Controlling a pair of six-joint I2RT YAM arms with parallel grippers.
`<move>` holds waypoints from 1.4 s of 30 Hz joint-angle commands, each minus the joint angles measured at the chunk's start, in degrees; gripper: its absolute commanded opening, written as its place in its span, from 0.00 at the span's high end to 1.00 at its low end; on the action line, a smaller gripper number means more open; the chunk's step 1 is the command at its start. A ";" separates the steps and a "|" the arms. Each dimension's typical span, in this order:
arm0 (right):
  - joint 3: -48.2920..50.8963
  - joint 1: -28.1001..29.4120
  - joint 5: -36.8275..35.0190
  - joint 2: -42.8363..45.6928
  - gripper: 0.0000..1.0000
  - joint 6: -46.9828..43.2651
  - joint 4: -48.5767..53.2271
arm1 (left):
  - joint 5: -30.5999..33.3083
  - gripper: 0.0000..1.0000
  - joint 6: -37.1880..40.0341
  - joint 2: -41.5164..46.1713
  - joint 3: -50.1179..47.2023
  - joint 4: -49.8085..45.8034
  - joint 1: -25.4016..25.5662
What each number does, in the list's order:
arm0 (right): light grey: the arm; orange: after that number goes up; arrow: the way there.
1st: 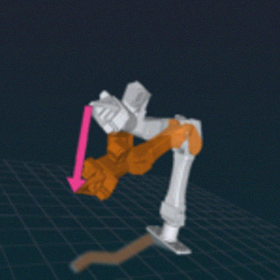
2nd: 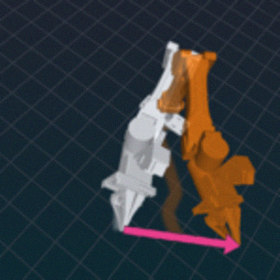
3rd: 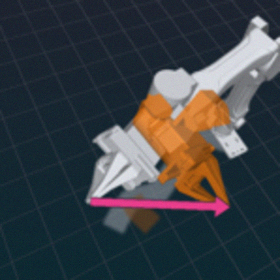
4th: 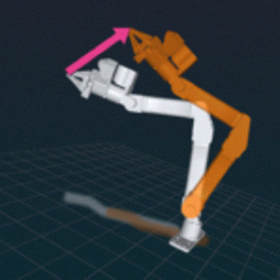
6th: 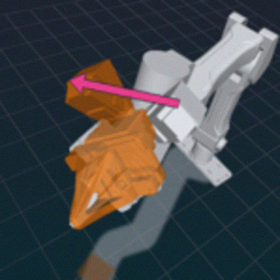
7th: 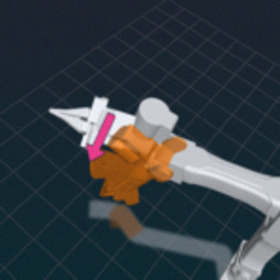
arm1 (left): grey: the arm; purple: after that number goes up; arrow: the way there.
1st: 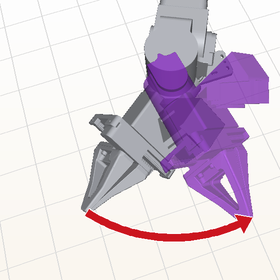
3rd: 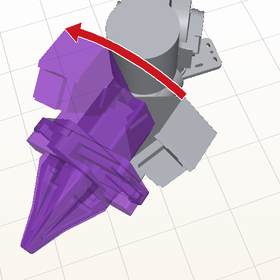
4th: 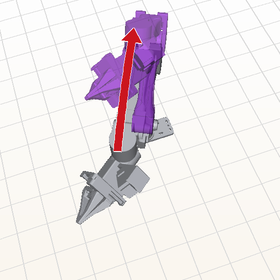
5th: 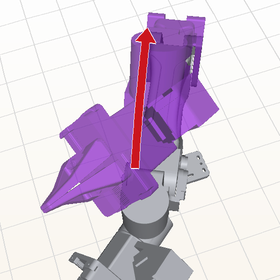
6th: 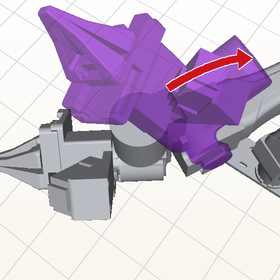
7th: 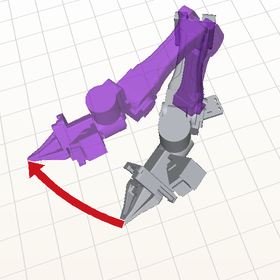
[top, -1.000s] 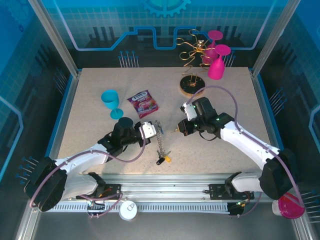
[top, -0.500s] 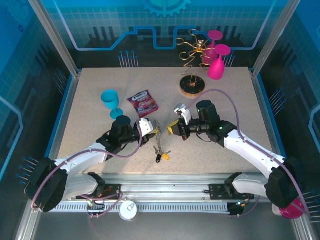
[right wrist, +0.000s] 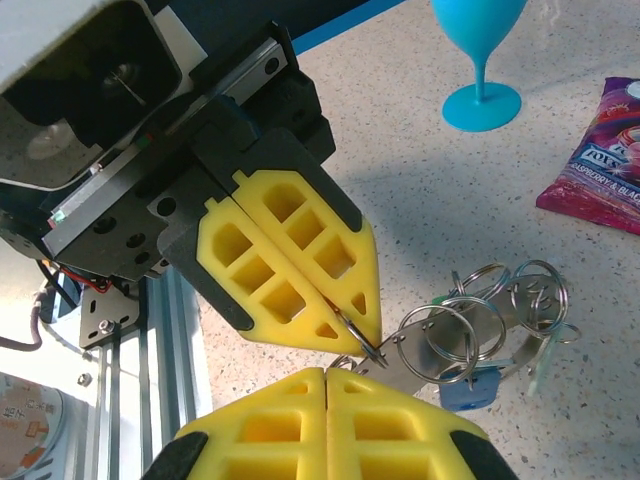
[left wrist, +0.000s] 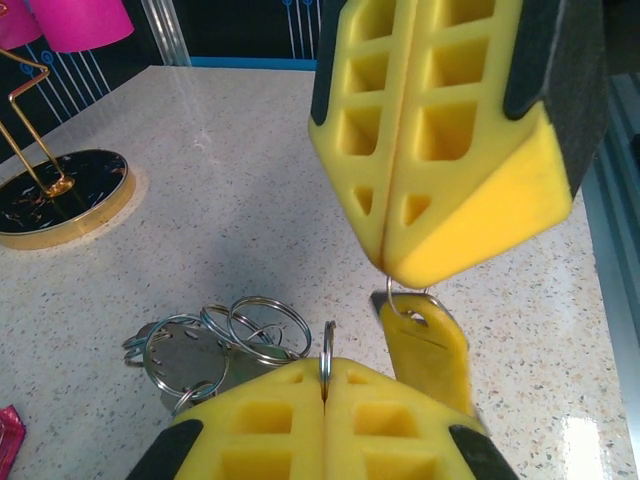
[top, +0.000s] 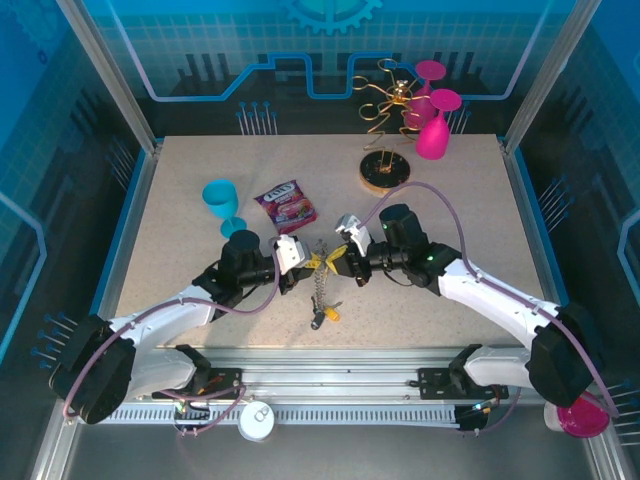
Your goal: Put the keys on the keyring
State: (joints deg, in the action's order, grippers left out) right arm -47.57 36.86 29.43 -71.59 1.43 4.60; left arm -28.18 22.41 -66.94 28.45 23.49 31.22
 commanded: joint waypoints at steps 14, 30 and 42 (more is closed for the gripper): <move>-1.56 1.06 -2.16 -1.57 1.00 0.42 -3.08 | -3.85 1.00 2.56 0.03 0.80 3.19 -0.37; -1.82 1.08 -0.32 -3.09 1.00 1.40 -4.40 | -3.63 1.00 2.20 -1.00 1.35 3.23 -0.42; -4.95 1.09 -11.09 -5.28 1.00 3.11 0.55 | -5.07 1.00 2.81 -0.76 0.65 5.35 -0.39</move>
State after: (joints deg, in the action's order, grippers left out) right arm -50.06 37.89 24.64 -75.75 3.49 4.25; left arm -29.28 24.08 -67.94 28.45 24.29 30.46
